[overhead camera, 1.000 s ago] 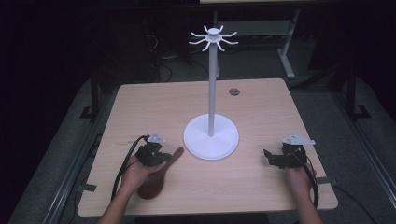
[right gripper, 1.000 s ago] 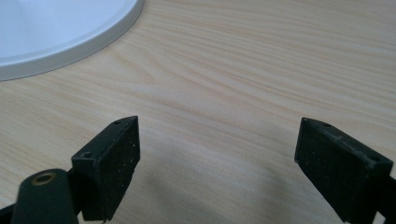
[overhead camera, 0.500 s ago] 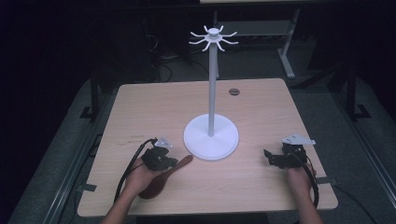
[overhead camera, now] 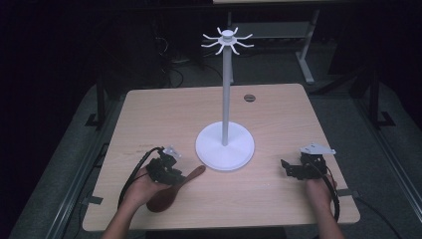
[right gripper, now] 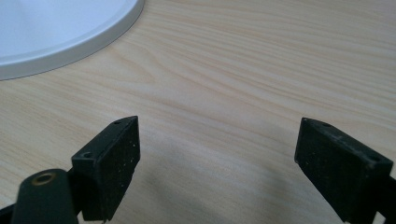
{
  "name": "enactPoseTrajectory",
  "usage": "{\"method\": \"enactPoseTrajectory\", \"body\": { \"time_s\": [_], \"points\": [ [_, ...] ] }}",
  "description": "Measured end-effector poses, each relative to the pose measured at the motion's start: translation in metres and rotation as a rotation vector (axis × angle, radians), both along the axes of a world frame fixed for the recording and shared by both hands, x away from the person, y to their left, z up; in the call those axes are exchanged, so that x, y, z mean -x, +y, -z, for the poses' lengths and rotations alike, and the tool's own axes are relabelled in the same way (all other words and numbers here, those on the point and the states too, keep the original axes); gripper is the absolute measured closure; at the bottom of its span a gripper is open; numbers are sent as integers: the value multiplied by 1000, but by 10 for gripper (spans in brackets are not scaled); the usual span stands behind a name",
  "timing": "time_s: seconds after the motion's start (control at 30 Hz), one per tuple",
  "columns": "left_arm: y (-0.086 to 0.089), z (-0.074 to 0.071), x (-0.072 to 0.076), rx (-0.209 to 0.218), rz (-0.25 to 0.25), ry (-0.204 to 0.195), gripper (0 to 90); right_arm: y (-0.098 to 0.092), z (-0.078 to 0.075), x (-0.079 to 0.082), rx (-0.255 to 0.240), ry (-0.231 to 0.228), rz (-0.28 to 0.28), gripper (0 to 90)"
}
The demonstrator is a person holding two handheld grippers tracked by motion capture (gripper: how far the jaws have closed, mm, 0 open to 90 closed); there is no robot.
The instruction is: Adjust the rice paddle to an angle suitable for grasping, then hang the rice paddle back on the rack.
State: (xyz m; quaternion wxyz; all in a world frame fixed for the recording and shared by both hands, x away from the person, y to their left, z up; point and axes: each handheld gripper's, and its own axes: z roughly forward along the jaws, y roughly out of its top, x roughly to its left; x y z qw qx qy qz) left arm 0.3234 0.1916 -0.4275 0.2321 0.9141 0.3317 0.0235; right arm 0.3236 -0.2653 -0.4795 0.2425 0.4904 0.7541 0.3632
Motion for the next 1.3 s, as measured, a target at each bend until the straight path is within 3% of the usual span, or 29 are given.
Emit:
{"method": "enactPoseTrajectory", "body": {
  "time_s": [0.17,0.23,0.4,0.63,1.3],
  "points": [
    [-14,-4,-6,-90,11,39,630,0,0,0,0,4,1,137],
    [-20,-4,-10,-146,36,58,627,0,0,0,2,3,1,137],
    [-32,-2,-12,-211,54,80,627,1,0,0,6,0,0,137],
    [-45,4,-14,-291,65,79,651,0,0,0,3,2,2,137],
    [-46,6,-15,-276,45,81,753,1,0,0,8,-3,-1,137]
  ]
}}
